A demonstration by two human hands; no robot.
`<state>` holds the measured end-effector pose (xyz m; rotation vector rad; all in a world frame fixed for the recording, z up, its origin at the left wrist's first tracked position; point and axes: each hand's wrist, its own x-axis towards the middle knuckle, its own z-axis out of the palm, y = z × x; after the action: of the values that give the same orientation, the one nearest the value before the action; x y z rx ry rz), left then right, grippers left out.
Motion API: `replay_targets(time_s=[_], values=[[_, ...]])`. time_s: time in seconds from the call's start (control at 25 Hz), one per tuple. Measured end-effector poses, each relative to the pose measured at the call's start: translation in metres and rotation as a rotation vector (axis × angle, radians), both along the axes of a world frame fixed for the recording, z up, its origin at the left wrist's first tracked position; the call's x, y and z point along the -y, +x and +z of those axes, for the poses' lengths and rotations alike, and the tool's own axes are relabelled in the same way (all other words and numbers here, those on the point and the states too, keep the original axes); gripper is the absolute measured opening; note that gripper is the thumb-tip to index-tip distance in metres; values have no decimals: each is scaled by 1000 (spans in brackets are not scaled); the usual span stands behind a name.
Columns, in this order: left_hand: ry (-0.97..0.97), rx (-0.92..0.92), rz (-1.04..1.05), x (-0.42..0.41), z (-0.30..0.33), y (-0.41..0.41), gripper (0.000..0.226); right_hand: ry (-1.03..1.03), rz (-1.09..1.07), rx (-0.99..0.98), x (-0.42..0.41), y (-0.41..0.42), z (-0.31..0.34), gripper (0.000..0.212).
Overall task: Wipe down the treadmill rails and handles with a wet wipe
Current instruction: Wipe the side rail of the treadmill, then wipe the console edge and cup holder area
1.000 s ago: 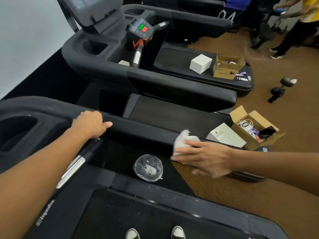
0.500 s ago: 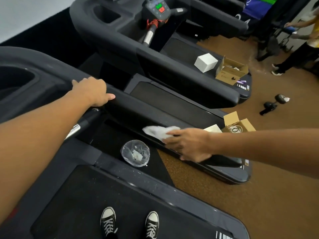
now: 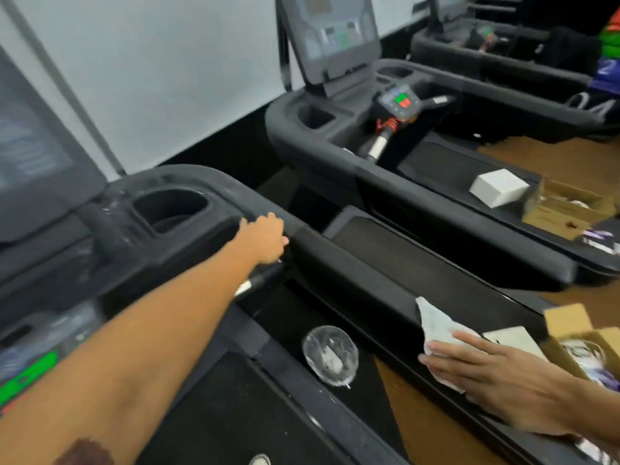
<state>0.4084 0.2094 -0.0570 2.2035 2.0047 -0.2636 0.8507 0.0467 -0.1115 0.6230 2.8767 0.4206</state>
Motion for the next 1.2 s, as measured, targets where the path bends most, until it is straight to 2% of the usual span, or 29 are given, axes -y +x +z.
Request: replay_targets(time_s=[0.12,0.4,0.48,0.56,0.64,0.76,0.88,1.04,1.2], values=[[-4,44,-13,10,-21,-3,66,-62,2,25,-42,-72,13,59],[184,134,-115,-4,-28,-34,59,-256,-256,-88,-128,-233,11,63],[236,194,-114,-7,-27,-53,60,-310,-310,-270,-139,-253,13,57],[242,264,-81,-11,-28,-74,62,-272,-409,-569,-131,-254,14,49],[200,280,-59,-12,-31,-94,63,-181,-638,-695,-111,-256,6,50],[152,227,-125,-18,-35,-114,63,-130,-877,-552,-93,-284,-11,63],[144,206,-177,-19,-38,-123,64,-104,-928,-417,-105,-308,-8,71],[178,195,-214,-20,-46,-121,69,-122,-769,-287,-143,-321,-7,69],[216,207,-153,-31,-43,-139,68,-112,-603,-131,-202,-348,13,69]])
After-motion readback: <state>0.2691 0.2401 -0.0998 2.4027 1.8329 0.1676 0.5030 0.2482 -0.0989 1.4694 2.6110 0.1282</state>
